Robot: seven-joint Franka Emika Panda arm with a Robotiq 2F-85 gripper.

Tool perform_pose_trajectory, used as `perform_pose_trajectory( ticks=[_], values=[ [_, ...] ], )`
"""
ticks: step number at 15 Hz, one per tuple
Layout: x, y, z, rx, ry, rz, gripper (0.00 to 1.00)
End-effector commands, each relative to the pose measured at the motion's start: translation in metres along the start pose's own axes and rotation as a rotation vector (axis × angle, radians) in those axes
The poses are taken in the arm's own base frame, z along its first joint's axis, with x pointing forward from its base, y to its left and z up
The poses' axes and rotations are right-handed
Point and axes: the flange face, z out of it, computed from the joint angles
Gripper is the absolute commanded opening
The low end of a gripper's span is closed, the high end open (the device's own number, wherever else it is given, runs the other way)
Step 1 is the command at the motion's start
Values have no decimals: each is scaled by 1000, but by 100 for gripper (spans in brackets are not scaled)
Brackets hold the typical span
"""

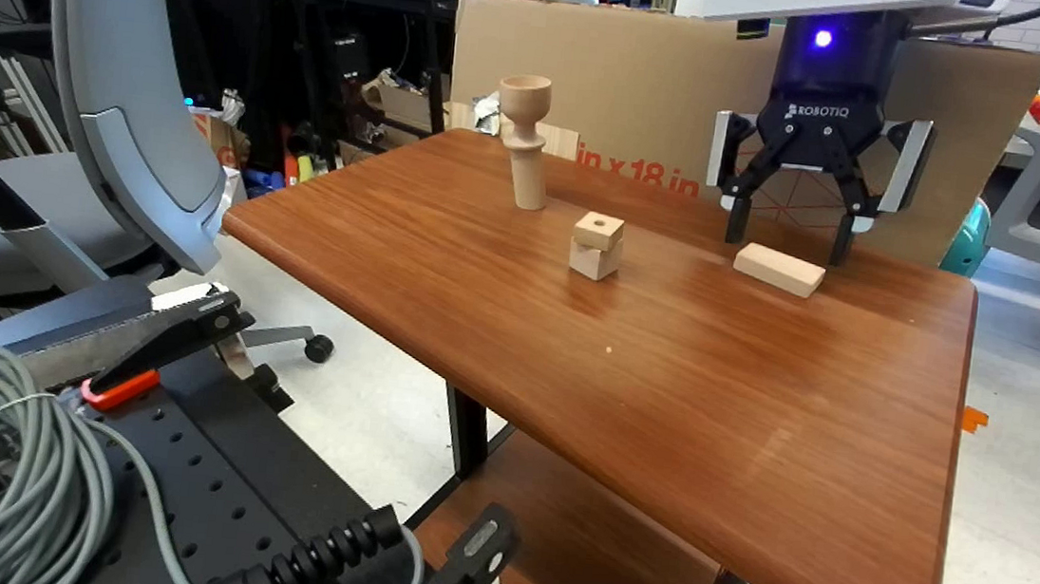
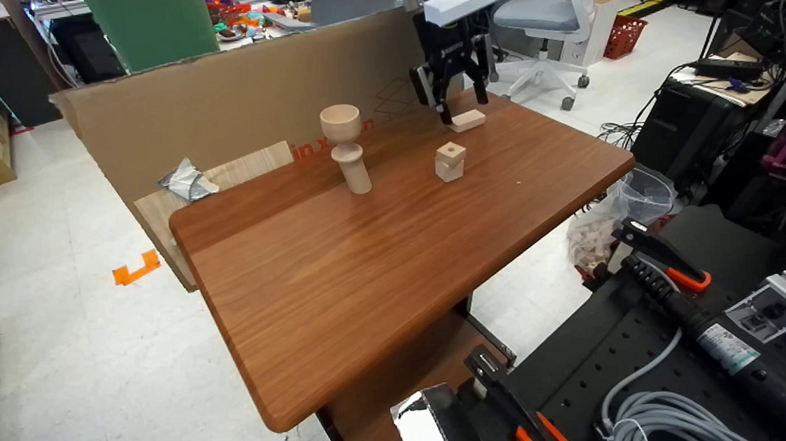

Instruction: Pick up the rectangle and put it on the table

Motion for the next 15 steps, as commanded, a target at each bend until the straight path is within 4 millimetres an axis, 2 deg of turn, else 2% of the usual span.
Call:
perform_pose_trajectory(
  ticks=[1,4,9,11,13,14,15],
  values=[
    [-11,4,-31,6,4,-10,100],
    [-32,10,-68,64,55,-12,100],
    [-83,38,-135,207,168,63,100],
    [-106,54,-154,259,207,111,100],
    [-125,74,-164,266,261,226,100],
    [-97,64,-162,233,222,142,100],
    [-106,72,-167,236,241,177,100]
  ],
)
